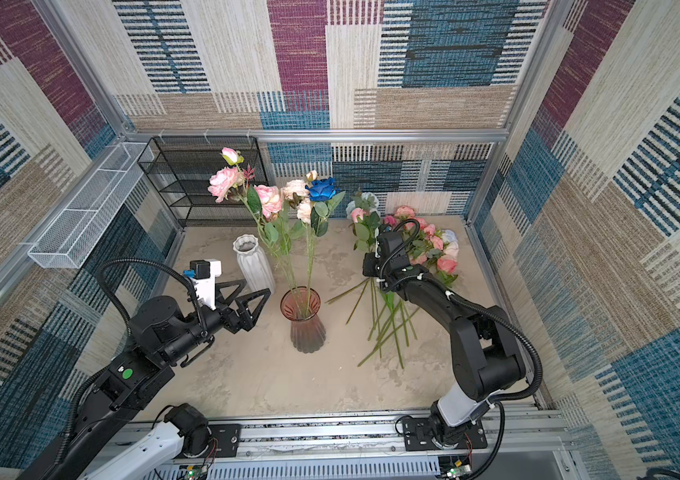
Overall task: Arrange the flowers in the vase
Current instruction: 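Lower the right gripper to the pile and grasp a pink rose stem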
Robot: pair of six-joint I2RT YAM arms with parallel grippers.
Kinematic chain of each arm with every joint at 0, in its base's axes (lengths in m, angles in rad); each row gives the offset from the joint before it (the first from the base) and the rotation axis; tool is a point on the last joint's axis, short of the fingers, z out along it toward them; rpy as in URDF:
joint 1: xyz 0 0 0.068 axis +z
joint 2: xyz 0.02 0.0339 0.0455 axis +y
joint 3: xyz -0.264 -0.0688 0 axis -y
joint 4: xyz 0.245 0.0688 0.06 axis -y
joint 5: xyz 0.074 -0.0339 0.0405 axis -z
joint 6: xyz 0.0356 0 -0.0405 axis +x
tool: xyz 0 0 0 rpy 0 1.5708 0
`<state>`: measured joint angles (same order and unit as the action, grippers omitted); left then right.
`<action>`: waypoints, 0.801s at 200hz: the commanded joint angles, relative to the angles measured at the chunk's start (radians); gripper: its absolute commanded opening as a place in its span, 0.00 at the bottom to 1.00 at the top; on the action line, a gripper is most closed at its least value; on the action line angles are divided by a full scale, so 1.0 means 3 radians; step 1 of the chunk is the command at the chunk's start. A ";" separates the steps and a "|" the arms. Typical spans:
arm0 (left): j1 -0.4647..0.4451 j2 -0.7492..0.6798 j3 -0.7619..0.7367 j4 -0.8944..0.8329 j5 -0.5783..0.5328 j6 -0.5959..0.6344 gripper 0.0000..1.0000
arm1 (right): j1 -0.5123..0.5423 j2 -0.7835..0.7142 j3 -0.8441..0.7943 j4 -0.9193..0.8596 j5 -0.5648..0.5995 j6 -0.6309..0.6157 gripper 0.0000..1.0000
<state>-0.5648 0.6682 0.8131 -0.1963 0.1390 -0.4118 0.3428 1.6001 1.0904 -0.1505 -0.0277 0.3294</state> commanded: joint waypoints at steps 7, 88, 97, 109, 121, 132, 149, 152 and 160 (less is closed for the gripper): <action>0.0002 -0.0013 0.0032 -0.0007 0.0053 -0.0019 0.98 | 0.0006 -0.0039 -0.0041 -0.0027 -0.0133 0.0117 0.64; 0.0001 -0.0047 0.0009 -0.0015 0.0048 -0.0034 0.98 | -0.0097 0.0315 0.0071 -0.0239 -0.0414 -0.0116 0.44; 0.0002 -0.0054 0.0000 -0.0018 0.0043 -0.0034 0.98 | -0.0084 0.0370 0.0075 -0.0255 -0.0467 -0.0135 0.43; 0.0001 -0.0068 -0.0004 -0.0031 0.0029 -0.0034 0.98 | -0.0053 0.0393 0.0032 -0.0258 -0.0479 -0.0152 0.43; 0.0001 -0.0080 -0.0001 -0.0036 0.0020 -0.0026 0.98 | -0.0015 0.0375 -0.0025 -0.0262 -0.0479 -0.0176 0.44; 0.0001 -0.0090 -0.0004 -0.0048 0.0005 -0.0018 0.98 | 0.0013 0.0345 -0.0098 -0.0270 -0.0456 -0.0169 0.44; 0.0005 -0.0088 -0.0005 -0.0041 0.0002 -0.0013 0.98 | 0.0044 0.0332 -0.0223 -0.0273 -0.0425 -0.0153 0.40; 0.0001 -0.0085 -0.0005 -0.0041 0.0002 -0.0013 0.98 | 0.0044 0.0327 -0.0248 -0.0272 -0.0409 -0.0146 0.39; 0.0001 -0.0085 -0.0009 -0.0036 0.0006 -0.0013 0.98 | 0.0049 0.0308 -0.0309 -0.0249 -0.0377 -0.0133 0.37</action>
<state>-0.5648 0.6415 0.8131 -0.1986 0.1410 -0.4122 0.3515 1.7081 1.0340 -0.2298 -0.1497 0.2874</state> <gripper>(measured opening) 0.977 0.397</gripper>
